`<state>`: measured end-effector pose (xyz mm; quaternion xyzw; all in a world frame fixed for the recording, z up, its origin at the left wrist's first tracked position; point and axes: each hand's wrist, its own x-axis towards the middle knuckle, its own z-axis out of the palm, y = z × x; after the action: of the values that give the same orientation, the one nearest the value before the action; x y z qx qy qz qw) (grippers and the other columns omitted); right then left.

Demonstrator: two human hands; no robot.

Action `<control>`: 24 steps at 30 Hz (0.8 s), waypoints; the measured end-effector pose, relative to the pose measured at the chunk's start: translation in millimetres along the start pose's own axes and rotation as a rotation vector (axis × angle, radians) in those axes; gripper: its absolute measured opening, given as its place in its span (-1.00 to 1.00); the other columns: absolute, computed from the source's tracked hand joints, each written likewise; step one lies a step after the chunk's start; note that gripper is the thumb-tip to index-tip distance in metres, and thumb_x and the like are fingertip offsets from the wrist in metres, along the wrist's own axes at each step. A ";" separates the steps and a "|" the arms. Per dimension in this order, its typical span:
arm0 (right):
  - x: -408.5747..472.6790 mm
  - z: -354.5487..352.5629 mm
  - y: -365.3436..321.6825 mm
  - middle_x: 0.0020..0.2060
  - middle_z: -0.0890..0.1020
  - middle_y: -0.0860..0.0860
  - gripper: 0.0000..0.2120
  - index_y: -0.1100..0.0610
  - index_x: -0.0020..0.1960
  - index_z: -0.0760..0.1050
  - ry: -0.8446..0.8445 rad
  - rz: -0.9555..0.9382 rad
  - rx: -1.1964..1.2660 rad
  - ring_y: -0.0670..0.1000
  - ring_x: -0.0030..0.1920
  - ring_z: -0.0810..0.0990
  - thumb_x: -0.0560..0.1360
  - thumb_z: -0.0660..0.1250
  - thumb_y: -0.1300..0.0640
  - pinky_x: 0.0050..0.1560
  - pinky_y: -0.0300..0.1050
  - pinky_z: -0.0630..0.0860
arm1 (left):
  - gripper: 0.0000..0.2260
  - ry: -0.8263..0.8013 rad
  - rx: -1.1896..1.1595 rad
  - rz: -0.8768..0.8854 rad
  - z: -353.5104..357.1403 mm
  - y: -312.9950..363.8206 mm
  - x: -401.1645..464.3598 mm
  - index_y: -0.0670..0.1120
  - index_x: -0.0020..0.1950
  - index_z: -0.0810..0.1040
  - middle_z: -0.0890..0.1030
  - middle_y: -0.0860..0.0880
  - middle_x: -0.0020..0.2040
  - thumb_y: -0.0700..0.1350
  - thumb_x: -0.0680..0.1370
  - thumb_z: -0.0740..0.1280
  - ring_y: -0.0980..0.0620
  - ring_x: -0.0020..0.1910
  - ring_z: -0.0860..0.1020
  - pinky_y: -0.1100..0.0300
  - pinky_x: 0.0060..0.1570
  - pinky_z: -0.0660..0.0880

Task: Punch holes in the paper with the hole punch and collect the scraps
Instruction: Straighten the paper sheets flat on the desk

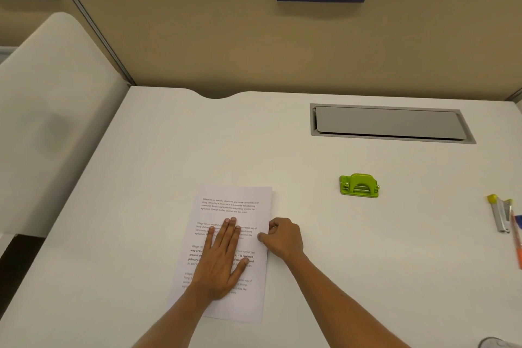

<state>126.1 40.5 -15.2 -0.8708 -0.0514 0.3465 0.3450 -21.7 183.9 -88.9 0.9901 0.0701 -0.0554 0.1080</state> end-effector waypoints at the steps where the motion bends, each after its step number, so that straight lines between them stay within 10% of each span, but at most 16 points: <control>1: 0.1 -0.5 0.6 -0.32 0.64 -0.11 -0.91 0.00 -0.21 0.55 -0.005 0.000 -0.005 -0.03 -0.19 0.65 0.33 0.45 0.08 -0.20 -0.19 0.55 | -0.33 0.004 -0.003 0.002 0.2 0.3 0.0 -0.16 0.62 -0.02 -0.04 -0.12 0.64 0.21 0.64 0.02 -0.08 0.62 -0.02 -0.20 0.52 0.01; 24: 2.5 -0.3 -2.8 -0.22 0.71 -0.07 -0.87 0.04 -0.12 0.62 0.001 0.068 -0.047 -0.02 -0.15 0.67 0.33 0.43 0.09 -0.23 -0.21 0.53 | -0.33 0.042 -0.049 -0.002 1.4 -0.7 -0.1 -0.13 0.62 -0.01 -0.02 -0.08 0.64 0.20 0.63 0.05 -0.05 0.62 0.00 -0.18 0.53 0.01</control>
<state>128.6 43.2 -14.7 -0.8800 -0.0297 0.3563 0.3126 -22.0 184.2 -90.4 0.9881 0.0744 -0.0332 0.1307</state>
